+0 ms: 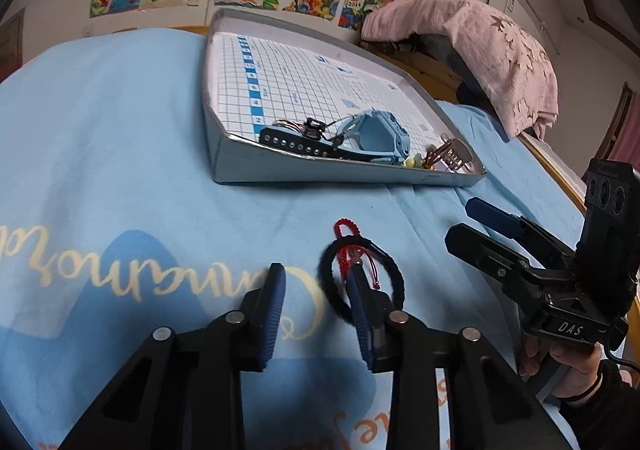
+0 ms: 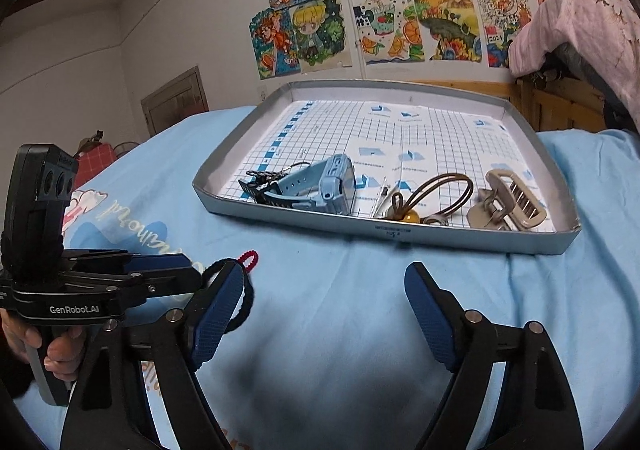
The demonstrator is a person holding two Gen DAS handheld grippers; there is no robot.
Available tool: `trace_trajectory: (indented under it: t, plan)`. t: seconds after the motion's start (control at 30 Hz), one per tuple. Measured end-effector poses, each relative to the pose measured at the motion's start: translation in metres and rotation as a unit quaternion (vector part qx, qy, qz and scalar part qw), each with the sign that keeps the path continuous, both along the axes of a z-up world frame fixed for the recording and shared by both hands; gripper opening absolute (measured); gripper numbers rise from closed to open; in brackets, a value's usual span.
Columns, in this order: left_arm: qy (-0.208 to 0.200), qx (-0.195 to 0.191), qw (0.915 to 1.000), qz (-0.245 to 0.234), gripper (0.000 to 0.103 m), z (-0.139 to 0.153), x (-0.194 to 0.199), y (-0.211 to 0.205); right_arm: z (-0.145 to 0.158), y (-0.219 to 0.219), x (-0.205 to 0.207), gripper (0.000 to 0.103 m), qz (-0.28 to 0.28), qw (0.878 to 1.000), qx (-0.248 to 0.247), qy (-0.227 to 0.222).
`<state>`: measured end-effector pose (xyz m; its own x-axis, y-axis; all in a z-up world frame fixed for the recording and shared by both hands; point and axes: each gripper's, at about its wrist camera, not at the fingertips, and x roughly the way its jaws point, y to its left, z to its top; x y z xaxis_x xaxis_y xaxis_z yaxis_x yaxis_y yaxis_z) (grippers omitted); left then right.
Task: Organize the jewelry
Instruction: 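Lower left tool and close it on the black cord bracelet, then grasp the red bead strand with right tool while left tool holds the black cord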
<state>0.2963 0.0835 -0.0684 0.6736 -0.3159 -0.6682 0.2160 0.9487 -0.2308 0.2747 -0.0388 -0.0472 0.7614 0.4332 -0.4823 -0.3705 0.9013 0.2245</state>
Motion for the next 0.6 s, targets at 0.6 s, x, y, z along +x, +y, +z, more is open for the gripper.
trace_trajectory:
  t: [0.6]
  plan:
    - [0.006, -0.001, 1.0, 0.003, 0.006, -0.009, 0.008, -0.002, -0.01, 0.01, 0.012, 0.076, 0.012, 1.0, -0.01, 0.017]
